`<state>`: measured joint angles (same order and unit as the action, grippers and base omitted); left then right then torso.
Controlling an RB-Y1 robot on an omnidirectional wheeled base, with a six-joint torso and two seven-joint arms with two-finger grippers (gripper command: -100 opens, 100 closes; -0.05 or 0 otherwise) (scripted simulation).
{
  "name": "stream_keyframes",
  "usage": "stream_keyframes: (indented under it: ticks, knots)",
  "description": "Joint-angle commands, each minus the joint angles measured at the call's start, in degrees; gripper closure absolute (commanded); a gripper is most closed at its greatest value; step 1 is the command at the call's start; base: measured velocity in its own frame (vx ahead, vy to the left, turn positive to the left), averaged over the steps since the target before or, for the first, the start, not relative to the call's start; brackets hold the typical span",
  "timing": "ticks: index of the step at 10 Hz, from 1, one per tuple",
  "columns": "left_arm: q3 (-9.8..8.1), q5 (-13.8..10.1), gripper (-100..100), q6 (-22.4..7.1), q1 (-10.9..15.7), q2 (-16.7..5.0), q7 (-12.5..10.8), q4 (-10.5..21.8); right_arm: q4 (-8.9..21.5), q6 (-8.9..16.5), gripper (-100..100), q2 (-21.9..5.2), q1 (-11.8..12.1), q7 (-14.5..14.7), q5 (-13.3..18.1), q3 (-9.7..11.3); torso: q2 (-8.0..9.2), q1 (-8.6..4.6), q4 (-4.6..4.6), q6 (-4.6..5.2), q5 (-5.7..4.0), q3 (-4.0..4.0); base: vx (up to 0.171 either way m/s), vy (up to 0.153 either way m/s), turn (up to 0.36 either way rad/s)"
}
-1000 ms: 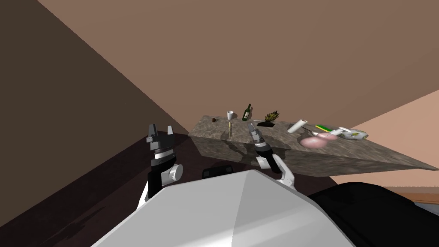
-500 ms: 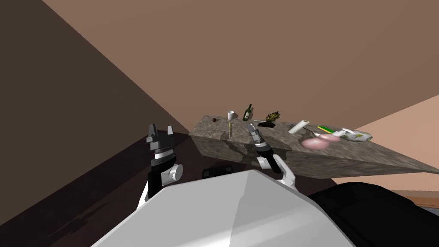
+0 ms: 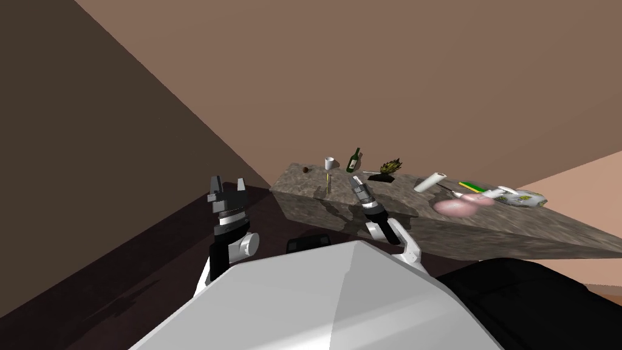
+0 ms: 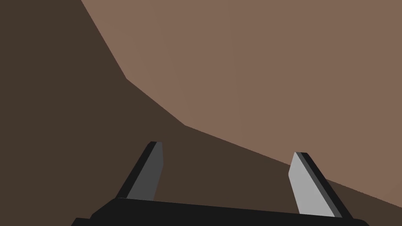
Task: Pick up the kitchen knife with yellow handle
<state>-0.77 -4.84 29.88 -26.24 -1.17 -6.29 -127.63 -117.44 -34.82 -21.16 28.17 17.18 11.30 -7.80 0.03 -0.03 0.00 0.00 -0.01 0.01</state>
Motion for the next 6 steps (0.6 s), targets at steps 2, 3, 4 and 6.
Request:
stream_keyframes:
  ticks: [2,3,4,6]
  knots:
    - [0.00,0.0,0,0.0,0.0,0.0,0.0,0.0,0.0,0.0,-100,0.0,0.0,0.0,0.0,0.0,0.03,-0.03,0.01,0.02,-0.01,0.02,-0.014,-0.019,-0.006]
    - [0.00,0.0,0,0.0,0.0,0.0,0.0,0.0,0.0,0.0,-100,0.0,0.0,0.0,0.0,0.0,0.04,-0.04,0.01,0.01,-0.01,0.02,-0.004,-0.005,0.016]
    - [0.00,0.0,0,0.0,0.0,0.0,0.0,0.0,0.0,0.0,-100,0.0,0.0,0.0,0.0,0.0,0.01,0.01,0.01,0.01,0.00,0.01,0.005,0.005,0.017]
    - [0.00,0.0,0,0.0,0.0,0.0,0.0,0.0,0.0,0.0,-100,0.0,0.0,0.0,0.0,0.0,-0.01,0.05,0.00,0.01,0.01,-0.01,0.002,0.002,0.017]
